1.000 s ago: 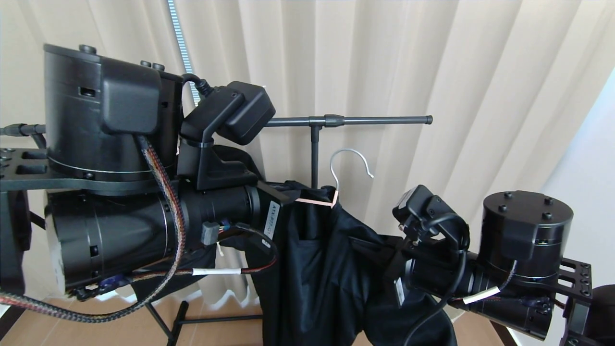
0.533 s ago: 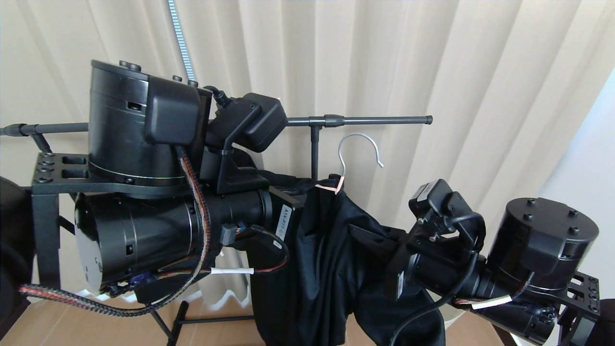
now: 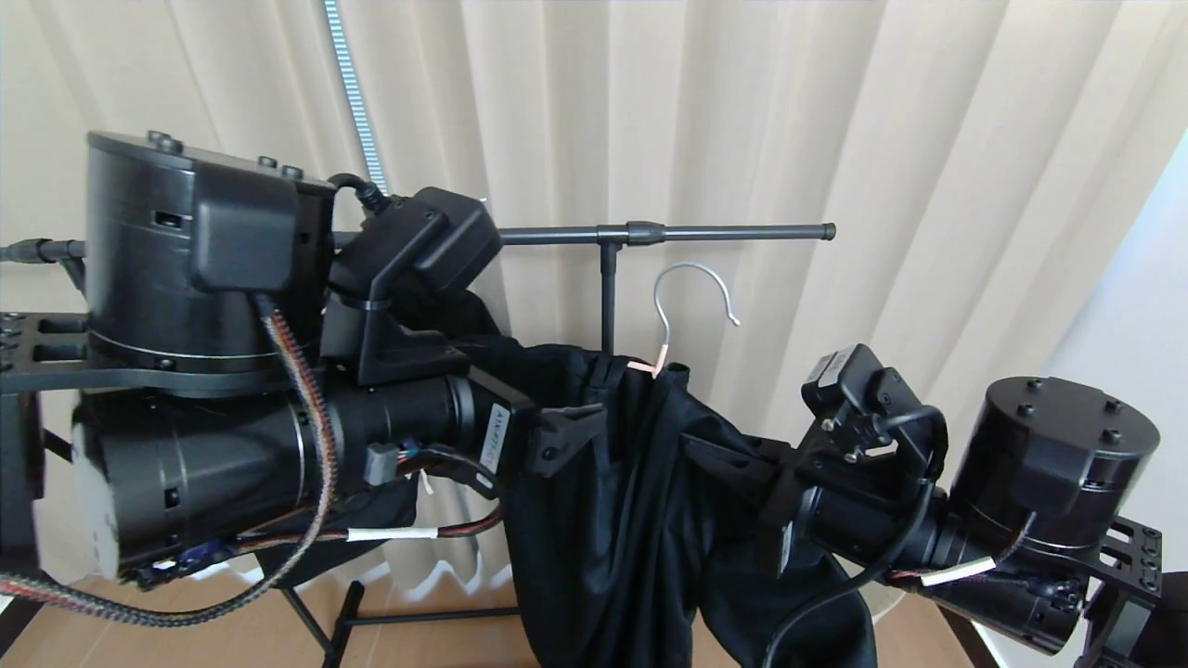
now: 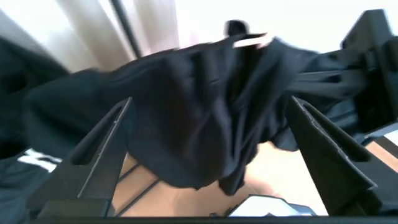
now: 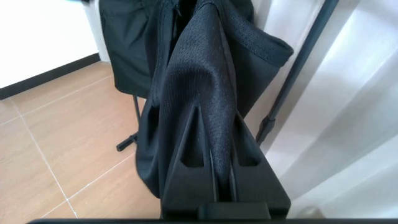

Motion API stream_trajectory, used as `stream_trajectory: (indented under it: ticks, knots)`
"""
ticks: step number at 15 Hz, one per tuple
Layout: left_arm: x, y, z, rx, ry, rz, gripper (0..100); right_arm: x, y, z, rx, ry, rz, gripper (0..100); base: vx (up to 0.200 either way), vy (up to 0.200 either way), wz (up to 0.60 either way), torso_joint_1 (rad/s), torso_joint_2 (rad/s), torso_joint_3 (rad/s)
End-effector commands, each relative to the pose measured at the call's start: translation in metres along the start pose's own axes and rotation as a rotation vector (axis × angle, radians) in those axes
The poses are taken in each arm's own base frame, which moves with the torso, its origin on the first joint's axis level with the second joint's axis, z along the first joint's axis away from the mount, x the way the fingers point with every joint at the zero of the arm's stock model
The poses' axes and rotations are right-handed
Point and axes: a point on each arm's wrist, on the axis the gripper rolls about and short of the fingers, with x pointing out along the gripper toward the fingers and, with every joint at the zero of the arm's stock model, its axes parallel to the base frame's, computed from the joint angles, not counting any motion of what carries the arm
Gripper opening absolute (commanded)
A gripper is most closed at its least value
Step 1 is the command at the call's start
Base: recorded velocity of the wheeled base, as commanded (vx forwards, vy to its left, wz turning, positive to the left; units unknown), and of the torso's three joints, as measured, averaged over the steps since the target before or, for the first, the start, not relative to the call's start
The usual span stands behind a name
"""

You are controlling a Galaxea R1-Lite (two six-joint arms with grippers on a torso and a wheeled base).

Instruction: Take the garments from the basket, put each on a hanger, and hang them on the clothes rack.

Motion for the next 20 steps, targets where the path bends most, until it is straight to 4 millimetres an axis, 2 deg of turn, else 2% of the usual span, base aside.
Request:
stream_trajectory:
  ticks: [1, 4, 6, 8, 10, 12, 14, 17, 20]
  knots:
    - [-0.028, 0.042, -0.016, -0.026, -0.008, 0.072, 100, -0.013, -0.024, -0.002, 0.009, -0.003, 0.042, 0, 0.000, 0.000, 0.00, 0.000, 0.00, 0.000]
    - [-0.055, 0.085, -0.044, -0.122, -0.035, -0.142, 100, -0.031, -0.046, -0.006, 0.030, -0.014, 0.207, 0, 0.000, 0.000, 0.00, 0.000, 0.00, 0.000]
    - [-0.059, 0.104, -0.058, -0.170, -0.061, -0.219, 100, -0.033, -0.052, -0.008, 0.036, -0.014, 0.226, 0, 0.000, 0.000, 0.00, 0.000, 0.00, 0.000]
    - [-0.051, 0.116, -0.075, -0.201, -0.067, -0.264, 100, -0.033, -0.053, -0.007, 0.035, -0.017, 0.224, 0, 0.000, 0.000, 0.00, 0.000, 0.00, 0.000]
    - [-0.042, 0.118, -0.086, -0.203, -0.070, -0.273, 100, -0.035, -0.053, -0.006, 0.037, -0.020, 0.232, 0, 0.000, 0.000, 0.00, 0.000, 0.00, 0.000]
    - [-0.026, 0.120, -0.108, -0.204, -0.067, -0.271, 100, -0.041, -0.048, -0.004, 0.031, -0.037, 0.323, 0, 0.000, 0.000, 0.00, 0.000, 0.00, 0.000]
    - [-0.015, 0.123, -0.124, -0.204, -0.072, -0.262, 100, -0.043, -0.047, -0.003, 0.029, -0.040, 0.330, 0, 0.000, 0.000, 0.00, 0.000, 0.00, 0.000]
    - [-0.010, 0.133, -0.128, -0.203, -0.091, -0.229, 100, -0.043, -0.047, -0.002, 0.028, -0.043, 0.330, 0, 0.000, 0.000, 0.00, 0.000, 0.00, 0.000]
    - [-0.004, 0.135, -0.132, -0.214, -0.074, -0.233, 100, -0.043, -0.047, -0.003, 0.029, -0.040, 0.332, 0, 0.000, 0.000, 0.00, 0.000, 0.00, 0.000]
